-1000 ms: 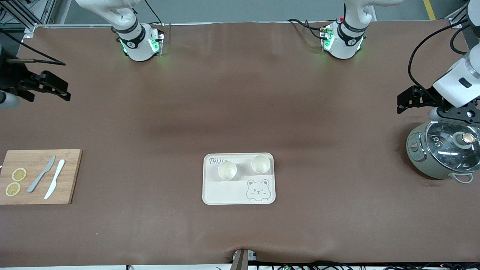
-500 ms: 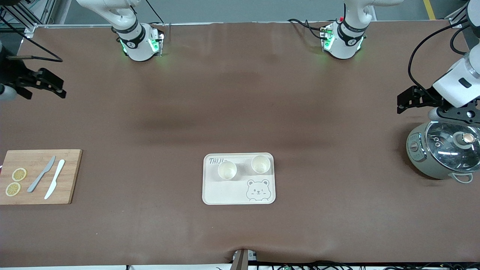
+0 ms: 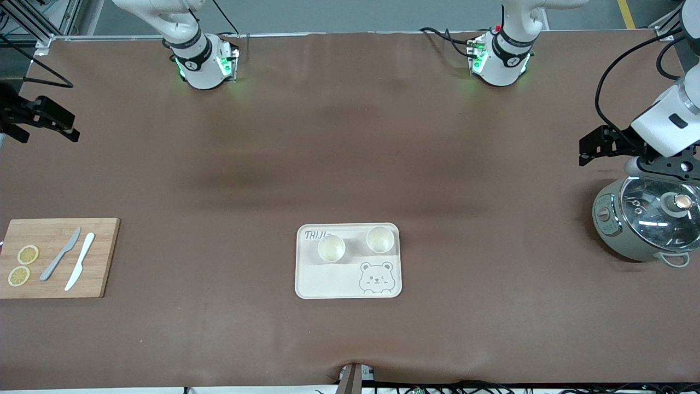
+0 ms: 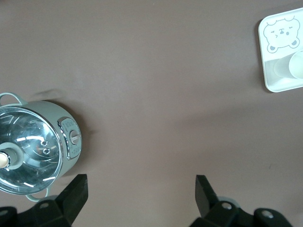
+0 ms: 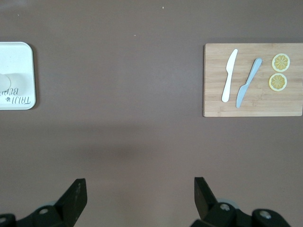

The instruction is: Place white IKEA cup upright on tray with both arms

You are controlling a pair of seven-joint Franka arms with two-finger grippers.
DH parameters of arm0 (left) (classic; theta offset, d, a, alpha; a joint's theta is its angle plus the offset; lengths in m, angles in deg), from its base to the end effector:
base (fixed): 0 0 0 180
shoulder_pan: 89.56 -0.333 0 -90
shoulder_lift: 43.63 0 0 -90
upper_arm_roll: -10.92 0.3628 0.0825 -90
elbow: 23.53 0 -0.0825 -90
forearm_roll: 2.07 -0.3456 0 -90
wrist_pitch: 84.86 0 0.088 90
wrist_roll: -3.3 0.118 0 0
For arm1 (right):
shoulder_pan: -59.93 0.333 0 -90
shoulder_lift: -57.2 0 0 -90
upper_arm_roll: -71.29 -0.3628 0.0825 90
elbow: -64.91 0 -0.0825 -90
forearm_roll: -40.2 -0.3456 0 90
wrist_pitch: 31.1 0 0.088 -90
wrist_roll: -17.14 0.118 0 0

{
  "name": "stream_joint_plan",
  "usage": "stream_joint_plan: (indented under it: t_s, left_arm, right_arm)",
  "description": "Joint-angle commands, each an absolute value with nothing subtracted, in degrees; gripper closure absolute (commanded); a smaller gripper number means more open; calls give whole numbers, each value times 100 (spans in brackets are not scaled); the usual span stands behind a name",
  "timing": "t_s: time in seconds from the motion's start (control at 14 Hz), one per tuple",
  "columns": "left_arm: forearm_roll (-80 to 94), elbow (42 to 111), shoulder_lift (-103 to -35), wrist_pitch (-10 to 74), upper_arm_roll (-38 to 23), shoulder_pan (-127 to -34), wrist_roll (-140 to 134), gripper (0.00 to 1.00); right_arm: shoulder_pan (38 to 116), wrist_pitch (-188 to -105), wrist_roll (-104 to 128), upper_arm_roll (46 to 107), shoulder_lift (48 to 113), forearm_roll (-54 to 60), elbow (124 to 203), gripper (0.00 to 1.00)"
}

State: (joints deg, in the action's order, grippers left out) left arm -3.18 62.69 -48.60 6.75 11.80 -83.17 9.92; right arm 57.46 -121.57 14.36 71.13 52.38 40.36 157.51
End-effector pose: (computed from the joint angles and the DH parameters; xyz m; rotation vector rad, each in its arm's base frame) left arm 0.5474 -0.0510 0.6453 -3.1032 0.3306 -0.0111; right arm 0.4869 -0.0199 0.6835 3.1356 0.0128 0.0733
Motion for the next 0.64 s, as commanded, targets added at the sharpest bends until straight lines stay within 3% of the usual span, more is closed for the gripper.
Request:
stream_joint_plan:
  t_s: [0.0,0.57]
  left_arm:
    - [-488,6181,-4908,690,1154,-8314,946,0]
    - [-488,6181,-4908,742,1145,-8314,937,0]
  right_arm:
    - [5580,-12066,1380,7033,5290,3976,15596,0]
    - [5475,-12075,1388,7024,5298,3967,15570,0]
